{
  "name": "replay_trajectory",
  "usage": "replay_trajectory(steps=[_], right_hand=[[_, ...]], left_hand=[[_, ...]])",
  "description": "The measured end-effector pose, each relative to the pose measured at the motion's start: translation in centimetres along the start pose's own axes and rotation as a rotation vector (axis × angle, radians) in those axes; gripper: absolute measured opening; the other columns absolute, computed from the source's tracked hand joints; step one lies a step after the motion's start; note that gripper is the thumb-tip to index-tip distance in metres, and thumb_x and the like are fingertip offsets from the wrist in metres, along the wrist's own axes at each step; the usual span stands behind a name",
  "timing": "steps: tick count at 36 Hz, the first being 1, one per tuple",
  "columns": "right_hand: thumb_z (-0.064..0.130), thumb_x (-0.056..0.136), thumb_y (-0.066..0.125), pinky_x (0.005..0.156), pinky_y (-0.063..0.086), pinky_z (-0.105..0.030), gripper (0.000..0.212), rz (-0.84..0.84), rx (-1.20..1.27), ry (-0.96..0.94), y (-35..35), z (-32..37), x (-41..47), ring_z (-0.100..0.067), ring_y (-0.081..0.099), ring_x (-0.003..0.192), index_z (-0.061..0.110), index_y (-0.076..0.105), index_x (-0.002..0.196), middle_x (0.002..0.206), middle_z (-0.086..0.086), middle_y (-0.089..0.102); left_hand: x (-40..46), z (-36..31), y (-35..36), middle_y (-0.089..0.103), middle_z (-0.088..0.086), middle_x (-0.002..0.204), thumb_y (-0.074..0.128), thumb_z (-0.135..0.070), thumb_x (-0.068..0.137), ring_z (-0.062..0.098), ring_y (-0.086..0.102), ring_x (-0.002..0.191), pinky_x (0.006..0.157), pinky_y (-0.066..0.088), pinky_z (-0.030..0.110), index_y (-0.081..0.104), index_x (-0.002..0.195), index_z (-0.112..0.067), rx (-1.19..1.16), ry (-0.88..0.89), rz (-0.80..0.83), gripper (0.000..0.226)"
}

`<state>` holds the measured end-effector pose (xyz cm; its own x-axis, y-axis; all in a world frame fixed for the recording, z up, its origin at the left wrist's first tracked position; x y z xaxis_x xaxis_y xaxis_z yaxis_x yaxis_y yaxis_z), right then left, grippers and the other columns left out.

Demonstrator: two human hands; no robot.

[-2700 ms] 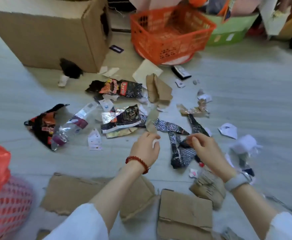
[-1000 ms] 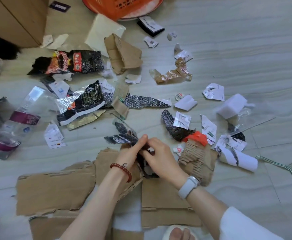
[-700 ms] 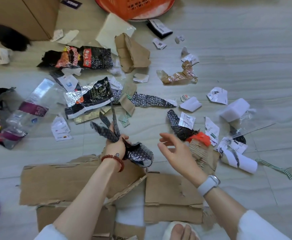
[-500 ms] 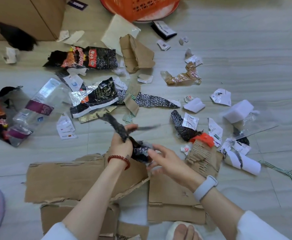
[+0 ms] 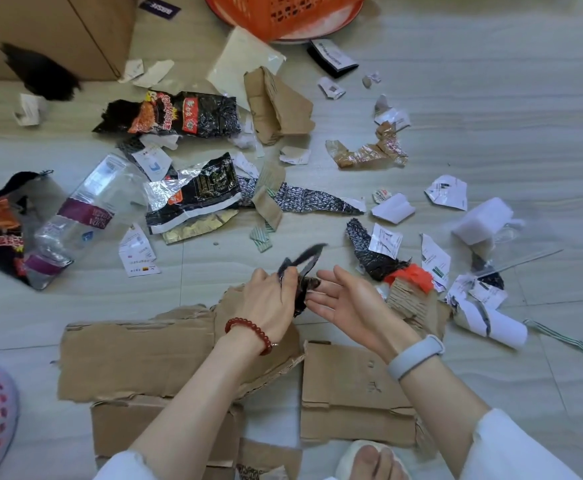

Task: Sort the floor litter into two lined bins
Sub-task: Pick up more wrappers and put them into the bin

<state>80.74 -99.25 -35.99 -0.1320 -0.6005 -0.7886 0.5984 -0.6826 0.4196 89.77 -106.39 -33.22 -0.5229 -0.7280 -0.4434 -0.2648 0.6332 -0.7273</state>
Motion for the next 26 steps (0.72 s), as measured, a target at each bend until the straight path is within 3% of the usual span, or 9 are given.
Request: replay_trajectory(steps=[3, 6, 9, 13, 15, 19, 21, 23, 26], right_hand=[[0.023, 0.101, 0.031, 0.082, 0.049, -0.036, 0.036, 0.009, 0.036, -0.007, 0.0, 0.0, -0.1, -0.030, 0.060, 0.089, 0.000, 0.039, 0.128, 0.100, -0.021, 0.059], [0.022, 0.102, 0.030, 0.077, 0.052, -0.034, 0.033, 0.008, 0.064, -0.024, -0.1, -0.2, -0.1, -0.030, 0.062, 0.087, 0.000, 0.039, 0.124, 0.097, -0.021, 0.061], [0.019, 0.101, 0.031, 0.065, 0.058, -0.031, 0.030, -0.006, 0.112, -0.085, -0.6, 0.3, 0.1, -0.028, 0.064, 0.084, -0.001, 0.039, 0.122, 0.099, -0.019, 0.061], [0.008, 0.097, 0.042, 0.071, 0.058, -0.035, 0.017, -0.083, 0.055, -0.148, -1.7, 1.6, 0.1, -0.033, 0.065, 0.081, -0.001, 0.046, 0.111, 0.101, -0.021, 0.058], [0.005, 0.096, 0.041, 0.074, 0.057, -0.034, 0.012, -0.221, -0.190, -0.277, -3.1, 3.1, 0.0, -0.032, 0.064, 0.082, 0.001, 0.049, 0.105, 0.097, -0.017, 0.058], [0.014, 0.088, 0.053, 0.093, 0.040, -0.036, 0.027, -0.599, -1.136, -0.729, -5.0, 8.1, -1.1, -0.030, 0.050, 0.111, 0.009, 0.054, 0.114, 0.113, -0.010, 0.056], [0.031, 0.085, 0.058, 0.103, 0.029, -0.045, 0.055, -0.657, -1.451, -0.690, -5.7, 8.7, 0.2, -0.032, 0.032, 0.129, 0.018, 0.039, 0.135, 0.139, -0.011, 0.038], [0.047, 0.080, 0.059, 0.107, 0.022, -0.051, 0.079, -0.622, -1.633, -0.502, -6.9, 8.4, 2.3, -0.034, 0.012, 0.139, 0.031, 0.016, 0.145, 0.153, -0.009, 0.013], [0.057, 0.076, 0.060, 0.104, 0.026, -0.051, 0.088, -0.591, -1.742, -0.333, -8.3, 8.3, 4.1, -0.035, 0.013, 0.137, 0.036, 0.009, 0.145, 0.154, -0.006, 0.010]], left_hand=[[0.2, 0.4, 0.1, 0.050, 0.011, 0.102, 0.020, -0.043, 0.099, 0.035, 0.052, 0.100, 0.069, 0.027, 0.032, 0.037, 0.128, -0.021, 0.018, -0.007, -0.065, 0.040], [0.2, 0.1, 0.7, 0.051, 0.012, 0.107, 0.026, -0.045, 0.097, 0.030, 0.049, 0.100, 0.071, 0.028, 0.032, 0.008, 0.146, -0.027, 0.082, 0.044, -0.015, 0.055], [0.5, 0.0, 1.5, 0.052, 0.004, 0.112, 0.037, -0.056, 0.090, 0.021, 0.039, 0.103, 0.080, 0.031, 0.030, 0.037, 0.131, -0.020, 0.179, 0.139, 0.018, 0.054], [0.9, 1.3, 2.3, 0.049, 0.002, 0.118, 0.044, -0.059, 0.086, 0.021, 0.034, 0.107, 0.088, 0.030, 0.029, 0.043, 0.128, -0.017, 0.222, 0.123, 0.012, 0.059], [0.9, 2.2, 1.8, 0.051, 0.002, 0.114, 0.043, -0.058, 0.087, 0.020, 0.034, 0.105, 0.082, 0.027, 0.026, 0.048, 0.120, -0.015, 0.267, 0.071, -0.045, 0.054], [1.0, 3.8, 0.6, 0.055, 0.006, 0.087, 0.054, -0.049, 0.086, 0.023, 0.034, 0.094, 0.083, 0.035, 0.034, 0.060, 0.089, -0.008, 0.138, 0.002, -0.212, 0.041], [1.0, 4.0, 0.0, 0.046, 0.001, 0.069, 0.059, -0.042, 0.085, 0.023, 0.035, 0.089, 0.078, 0.041, 0.042, 0.055, 0.070, -0.008, 0.067, 0.010, -0.282, 0.036], [0.9, 3.6, -0.5, 0.036, -0.005, 0.065, 0.059, -0.034, 0.085, 0.019, 0.031, 0.086, 0.072, 0.041, 0.039, 0.043, 0.063, -0.012, 0.017, 0.012, -0.294, 0.035], [0.9, 3.2, -0.9, 0.041, -0.003, 0.080, 0.057, -0.026, 0.086, 0.016, 0.039, 0.081, 0.065, 0.037, 0.030, 0.045, 0.064, -0.015, -0.105, 0.022, -0.291, 0.027]])
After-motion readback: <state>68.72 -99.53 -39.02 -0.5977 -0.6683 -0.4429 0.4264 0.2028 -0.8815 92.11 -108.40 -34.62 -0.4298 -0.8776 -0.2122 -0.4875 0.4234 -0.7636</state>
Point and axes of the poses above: each hand's wrist, its own x-axis towards the middle knuckle, its own y-axis out of the palm, z = x × y, the point moved 8 cm from there along x, towards the middle knuckle
